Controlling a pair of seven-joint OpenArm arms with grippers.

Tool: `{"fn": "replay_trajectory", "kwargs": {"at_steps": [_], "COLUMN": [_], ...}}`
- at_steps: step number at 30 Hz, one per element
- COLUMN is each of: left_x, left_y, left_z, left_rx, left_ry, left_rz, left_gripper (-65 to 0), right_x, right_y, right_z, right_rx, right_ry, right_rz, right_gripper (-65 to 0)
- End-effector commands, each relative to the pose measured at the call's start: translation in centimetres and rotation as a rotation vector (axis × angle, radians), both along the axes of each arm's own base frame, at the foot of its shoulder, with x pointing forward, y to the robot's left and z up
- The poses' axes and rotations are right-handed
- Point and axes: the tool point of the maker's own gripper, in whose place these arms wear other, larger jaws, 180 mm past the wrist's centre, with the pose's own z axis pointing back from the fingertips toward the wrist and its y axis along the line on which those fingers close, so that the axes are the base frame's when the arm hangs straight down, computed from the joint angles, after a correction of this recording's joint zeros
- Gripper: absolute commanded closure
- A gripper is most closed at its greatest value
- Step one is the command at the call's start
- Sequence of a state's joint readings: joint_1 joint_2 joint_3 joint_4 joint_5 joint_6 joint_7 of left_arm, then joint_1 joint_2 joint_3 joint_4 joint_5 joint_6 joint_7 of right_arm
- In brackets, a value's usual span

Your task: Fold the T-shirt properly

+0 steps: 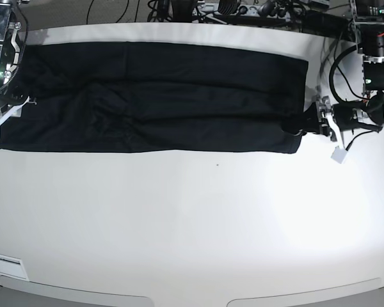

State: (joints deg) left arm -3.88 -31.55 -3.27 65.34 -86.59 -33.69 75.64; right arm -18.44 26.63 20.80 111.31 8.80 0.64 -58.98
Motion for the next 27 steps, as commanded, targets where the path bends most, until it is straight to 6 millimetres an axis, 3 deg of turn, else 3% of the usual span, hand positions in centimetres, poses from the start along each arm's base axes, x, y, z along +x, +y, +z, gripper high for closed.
{"fn": "replay_trajectory", "kwargs": {"at_steps": [1,6,8,10,12,13,19,23,27], "left_x": [-3.5,-3.7,-3.6,-3.4,-3.4,-3.4,-2.0,-0.5,1.0], "left_y": [-1.1,-2.3,-2.5,-2.4,-2.2,-2.0,-0.1,2.3,5.1], "left_z": [-2.8,-3.0,-3.0,-2.9,-3.1,-3.2,-2.5,-1.6,0.1], "left_rx": [0.045,0.023,0.019,0.023,0.045,0.059,0.086,0.104,0.104], "left_ry": [0.147,0.152,0.149,0.146,0.146,0.147,0.111,0.066,-0.001], "left_rz": [-0.083,-0.096,-0.096,-0.097,-0.103,-0.107,-0.051,0.040,0.143], "left_gripper": [-39.9,-39.8,-36.2,-23.0,-3.2,0.0,0.0,0.0,0.0], "right_x": [0.6,0.6,0.6,0.8,0.9,1.0,1.8,2.2,2.3], "right_y": [-0.7,-0.7,-0.7,-0.4,0.3,0.6,4.7,8.4,10.6], "right_z": [1.5,1.5,1.5,1.3,1.0,0.9,-0.1,-0.2,0.1], "right_rx": [-0.042,-0.041,-0.040,-0.019,0.012,0.027,0.178,0.323,0.411], "right_ry": [-0.036,-0.036,-0.036,-0.037,-0.034,-0.032,-0.015,-0.028,-0.047], "right_rz": [0.007,0.007,0.008,0.017,0.041,0.055,0.245,0.395,0.477], "right_gripper": [-34.7,-34.7,-34.7,-34.7,-34.6,-34.5,-34.5,-34.5,-34.5]}}
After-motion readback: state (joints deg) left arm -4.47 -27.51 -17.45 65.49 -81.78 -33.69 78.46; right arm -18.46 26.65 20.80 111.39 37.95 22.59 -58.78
